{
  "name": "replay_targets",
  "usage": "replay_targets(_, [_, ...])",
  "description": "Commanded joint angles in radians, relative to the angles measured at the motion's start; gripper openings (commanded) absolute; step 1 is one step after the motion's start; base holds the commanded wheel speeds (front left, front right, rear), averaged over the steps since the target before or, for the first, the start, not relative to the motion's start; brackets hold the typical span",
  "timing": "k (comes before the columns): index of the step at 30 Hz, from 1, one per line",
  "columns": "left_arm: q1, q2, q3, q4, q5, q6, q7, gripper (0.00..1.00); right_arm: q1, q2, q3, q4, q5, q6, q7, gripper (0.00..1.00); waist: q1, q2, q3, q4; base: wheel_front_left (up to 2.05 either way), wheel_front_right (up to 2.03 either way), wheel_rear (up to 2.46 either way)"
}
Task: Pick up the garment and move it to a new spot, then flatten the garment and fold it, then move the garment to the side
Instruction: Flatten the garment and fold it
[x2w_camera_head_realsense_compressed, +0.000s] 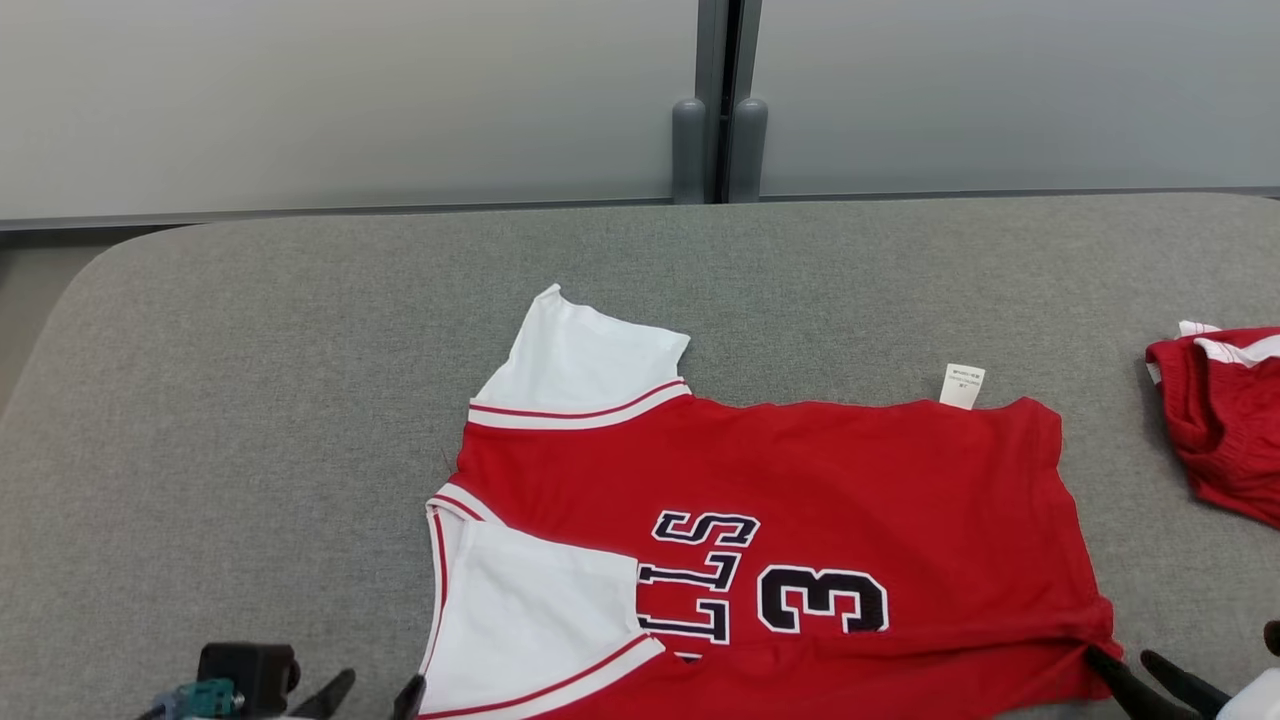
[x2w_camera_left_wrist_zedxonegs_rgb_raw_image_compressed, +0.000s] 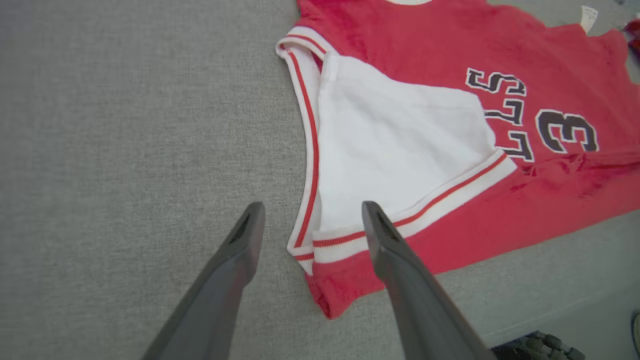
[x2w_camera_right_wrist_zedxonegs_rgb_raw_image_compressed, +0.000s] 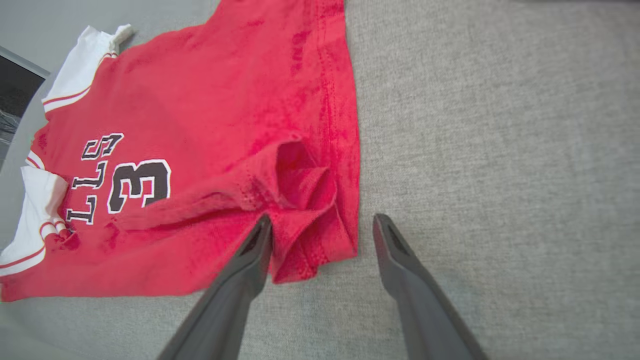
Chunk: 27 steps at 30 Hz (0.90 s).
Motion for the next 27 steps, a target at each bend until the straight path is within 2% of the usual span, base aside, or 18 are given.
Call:
replay_targets(1, [-0.039, 0.008, 0.013, -0.010, 0.022, 0.005, -0.012, 1.00, -0.002, 0.001, -0.022, -0.023, -0.011, 0.000, 0.003, 1.00, 0.0000, -0.0001, 0.003, 0.001, 0.00, 0.00, 0.00])
replay_targets(10, [-0.233, 0.037, 0.021, -0.014, 0.108, -0.044, 0.040, 1.00, -0.095, 0.038, -0.105, -0.079, -0.093, 0.000, 0.030, 1.00, 0.0000, -0.0001, 0.045, -0.007, 0.00, 0.00, 0.00])
replay_targets(14, [-0.345, 0.037, 0.019, 0.012, 0.128, -0.093, 0.092, 1.00, -0.169, 0.070, -0.117, -0.071, -0.135, 0.000, 0.058, 1.00, 0.0000, -0.0001, 0.084, -0.017, 0.00, 0.00, 0.00])
replay_targets(20, [-0.532, 0.009, 0.023, 0.088, 0.125, -0.202, 0.169, 1.00, -0.310, 0.118, -0.120, -0.029, -0.195, 0.000, 0.071, 1.00, 0.0000, -0.0001, 0.177, -0.035, 0.00, 0.00, 0.00])
replay_targets(27, [-0.748, -0.051, 0.003, 0.250, 0.088, -0.352, 0.298, 1.00, -0.472, 0.158, -0.111, 0.049, -0.230, 0.000, 0.100, 1.00, 0.0000, -0.0001, 0.273, -0.057, 0.00, 0.00, 0.00])
